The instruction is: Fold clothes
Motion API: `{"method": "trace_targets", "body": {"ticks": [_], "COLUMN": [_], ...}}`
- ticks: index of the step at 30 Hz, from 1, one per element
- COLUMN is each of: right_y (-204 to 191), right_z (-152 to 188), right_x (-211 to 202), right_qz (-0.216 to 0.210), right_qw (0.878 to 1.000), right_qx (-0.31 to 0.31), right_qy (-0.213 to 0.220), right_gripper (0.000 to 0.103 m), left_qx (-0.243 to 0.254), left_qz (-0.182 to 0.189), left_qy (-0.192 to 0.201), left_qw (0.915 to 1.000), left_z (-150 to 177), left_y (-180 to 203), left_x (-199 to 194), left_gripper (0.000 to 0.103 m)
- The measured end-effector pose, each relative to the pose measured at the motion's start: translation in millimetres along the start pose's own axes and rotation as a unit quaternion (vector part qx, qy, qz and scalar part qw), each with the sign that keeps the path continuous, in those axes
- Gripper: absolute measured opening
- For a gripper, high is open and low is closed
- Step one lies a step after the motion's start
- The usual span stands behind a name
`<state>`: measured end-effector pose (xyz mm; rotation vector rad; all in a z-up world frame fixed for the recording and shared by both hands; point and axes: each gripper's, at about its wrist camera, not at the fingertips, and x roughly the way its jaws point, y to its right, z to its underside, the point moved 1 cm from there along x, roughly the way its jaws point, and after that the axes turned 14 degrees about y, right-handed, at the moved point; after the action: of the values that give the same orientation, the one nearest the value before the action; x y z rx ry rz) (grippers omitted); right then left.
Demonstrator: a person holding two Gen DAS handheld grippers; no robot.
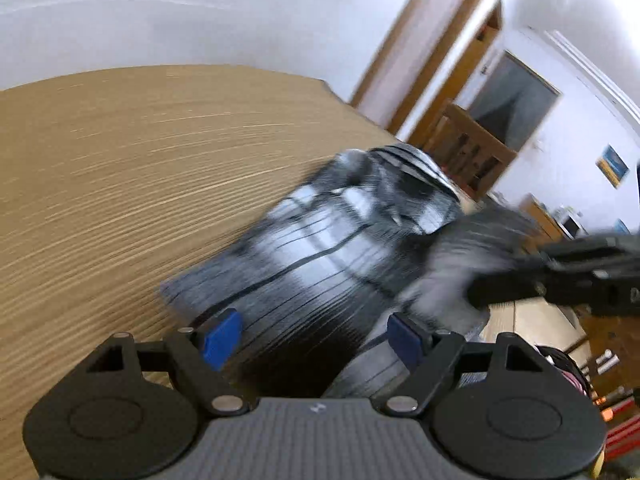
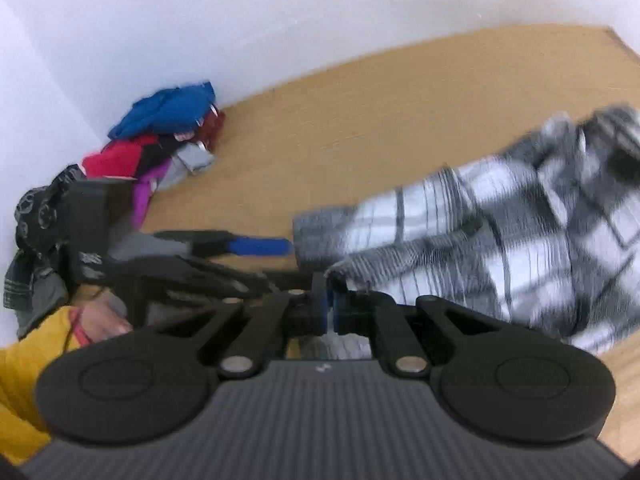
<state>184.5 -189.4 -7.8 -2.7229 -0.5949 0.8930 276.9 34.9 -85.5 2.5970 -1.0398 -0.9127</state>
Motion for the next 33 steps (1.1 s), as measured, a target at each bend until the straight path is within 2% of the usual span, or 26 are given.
{"method": "trace_targets", "body": {"ticks": [3,5,8,10,12,15,16,17,19,21,22,23,24,30,33], "right_y": [2.8,9.8,19.8,25.1,28.6,36.7,41.3,47.4,64.2,76.6,80.4,81.6,80.5,49.1,19.6], "right_z": [-10.0,-5.8,6.5,12.6,14.2,9.4,6.9,3.4,-3.6,-7.9,-8.6,-9.2,-9.2,-14.9,-20.7], "right_x": [8.5,7.8,9.7,17.3,27.2,43.4,49.1,54.8,63.5,66.7,66.1,64.0,58.6,-2.9,-29.2], "right_qz": [-0.008,-0.018,-0.002,-0.018,-0.033,-0.065,-0.073,-0.080,-0.092,-0.107,-0.115,-0.123,-0.124,-0.189,-0.229], "right_qw": [0.998,0.992,0.971,0.950,0.934,0.925,0.925,0.928,0.940,0.950,0.953,0.954,0.953,0.944,0.934], "right_qx": [-0.060,-0.117,-0.229,-0.300,-0.341,-0.356,-0.352,-0.340,-0.296,-0.255,-0.238,-0.233,-0.240,-0.255,-0.265], "right_qy": [-0.023,-0.046,-0.068,-0.085,-0.098,-0.117,-0.125,-0.132,-0.143,-0.146,-0.145,-0.144,-0.138,-0.086,-0.068], "right_gripper": [0.017,0.044,0.049,0.049,0.049,0.050,0.056,0.062,0.066,0.063,0.046,0.019,0.015,0.015,0.015], "left_qx": [0.005,-0.009,-0.027,-0.029,-0.027,-0.023,-0.022,-0.022,-0.021,-0.022,-0.023,-0.025,-0.027,-0.041,-0.047], "left_qz": [-0.004,-0.003,-0.004,-0.008,-0.012,-0.021,-0.025,-0.028,-0.034,-0.038,-0.039,-0.040,-0.039,-0.021,0.022], "left_qy": [-0.012,-0.012,-0.012,-0.015,-0.017,-0.021,-0.021,-0.022,-0.023,-0.023,-0.024,-0.025,-0.026,-0.029,-0.028], "left_qw": [0.9999,0.9999,0.9996,0.9994,0.9994,0.9993,0.9992,0.9991,0.9989,0.9988,0.9987,0.9986,0.9985,0.9985,0.9982], "left_z": [2.9,4.3,3.7,2.7,1.3,-0.6,-0.9,-1.1,-1.6,-2.4,-2.9,-3.6,-4.4,-11.2,-15.9], "left_y": [1.1,-2.0,-6.1,-5.6,-3.6,-0.1,1.0,2.0,3.8,4.5,4.9,4.9,4.6,2.9,12.3], "left_x": [12.9,16.4,18.1,21.3,23.1,26.2,27.2,28.3,30.1,30.5,30.6,30.5,30.7,33.0,34.8], "left_gripper": [0.083,0.084,0.084,0.085,0.085,0.085,0.085,0.086,0.086,0.087,0.087,0.087,0.087,0.086,0.086]}}
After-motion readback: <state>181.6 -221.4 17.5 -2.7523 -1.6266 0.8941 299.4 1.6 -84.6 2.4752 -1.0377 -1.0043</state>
